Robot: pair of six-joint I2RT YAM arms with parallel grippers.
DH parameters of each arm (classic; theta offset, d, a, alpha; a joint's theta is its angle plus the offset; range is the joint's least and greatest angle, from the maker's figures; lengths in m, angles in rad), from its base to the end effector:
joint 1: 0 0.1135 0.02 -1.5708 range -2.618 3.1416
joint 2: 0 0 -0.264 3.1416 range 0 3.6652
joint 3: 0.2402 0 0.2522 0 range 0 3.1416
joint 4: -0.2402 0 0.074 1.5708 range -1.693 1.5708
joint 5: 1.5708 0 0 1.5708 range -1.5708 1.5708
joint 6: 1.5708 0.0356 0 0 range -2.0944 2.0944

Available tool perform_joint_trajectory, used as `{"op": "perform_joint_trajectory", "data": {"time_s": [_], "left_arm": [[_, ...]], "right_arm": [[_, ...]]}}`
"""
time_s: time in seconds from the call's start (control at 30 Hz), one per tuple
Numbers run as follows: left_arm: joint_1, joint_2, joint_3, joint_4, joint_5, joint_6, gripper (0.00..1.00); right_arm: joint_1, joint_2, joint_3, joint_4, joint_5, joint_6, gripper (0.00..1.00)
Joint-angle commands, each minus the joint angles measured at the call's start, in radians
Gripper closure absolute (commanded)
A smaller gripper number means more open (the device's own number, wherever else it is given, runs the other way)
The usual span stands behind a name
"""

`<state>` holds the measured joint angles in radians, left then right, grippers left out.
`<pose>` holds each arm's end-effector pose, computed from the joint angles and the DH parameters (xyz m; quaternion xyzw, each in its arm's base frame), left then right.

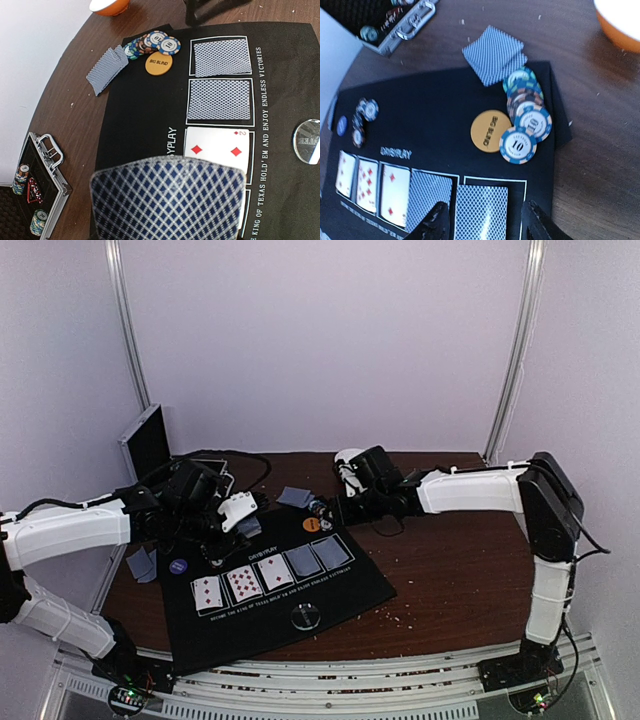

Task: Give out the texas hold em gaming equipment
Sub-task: Adjust the poker card in the community card area.

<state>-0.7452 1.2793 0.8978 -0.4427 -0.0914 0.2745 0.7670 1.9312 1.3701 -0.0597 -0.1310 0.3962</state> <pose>0.1993 -0.1795 0.2505 0.4394 0.8200 -0.0436 0.3642 0.3145 0.3096 0.2174 -0.1930 0.8667 0.2993 0.3494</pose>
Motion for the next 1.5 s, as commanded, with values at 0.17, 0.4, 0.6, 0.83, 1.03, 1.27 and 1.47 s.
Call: {"op": "perform_joint_trajectory", "data": {"time_s": [0.17, 0.4, 0.6, 0.83, 1.03, 1.27, 1.47], "left_arm": [[0.002, 0.014, 0.021, 0.032, 0.007, -0.001, 0.53], [0.002, 0.024, 0.022, 0.033, 0.006, -0.001, 0.53], [0.003, 0.020, 0.021, 0.032, 0.002, 0.002, 0.53], [0.002, 0.019, 0.021, 0.033, 0.005, 0.001, 0.53], [0.002, 0.016, 0.020, 0.033, 0.005, 0.002, 0.53], [0.003, 0.014, 0.019, 0.033, 0.002, 0.002, 0.53], [0.002, 0.013, 0.019, 0.033, 0.007, 0.003, 0.53]], "right_arm": [[0.009, 0.163, 0.082, -0.251, -0.103, -0.123, 0.58], [0.017, 0.181, 0.060, -0.221, -0.128, -0.111, 0.82], [0.017, 0.154, 0.052, -0.217, -0.071, -0.108, 0.96], [0.013, 0.080, 0.024, -0.229, 0.017, -0.119, 1.00], [0.013, 0.072, -0.012, -0.170, 0.000, -0.074, 1.00], [0.013, 0.094, -0.010, -0.130, -0.032, -0.026, 1.00], [0.013, 0.042, -0.007, -0.148, 0.028, -0.034, 0.66]]}}
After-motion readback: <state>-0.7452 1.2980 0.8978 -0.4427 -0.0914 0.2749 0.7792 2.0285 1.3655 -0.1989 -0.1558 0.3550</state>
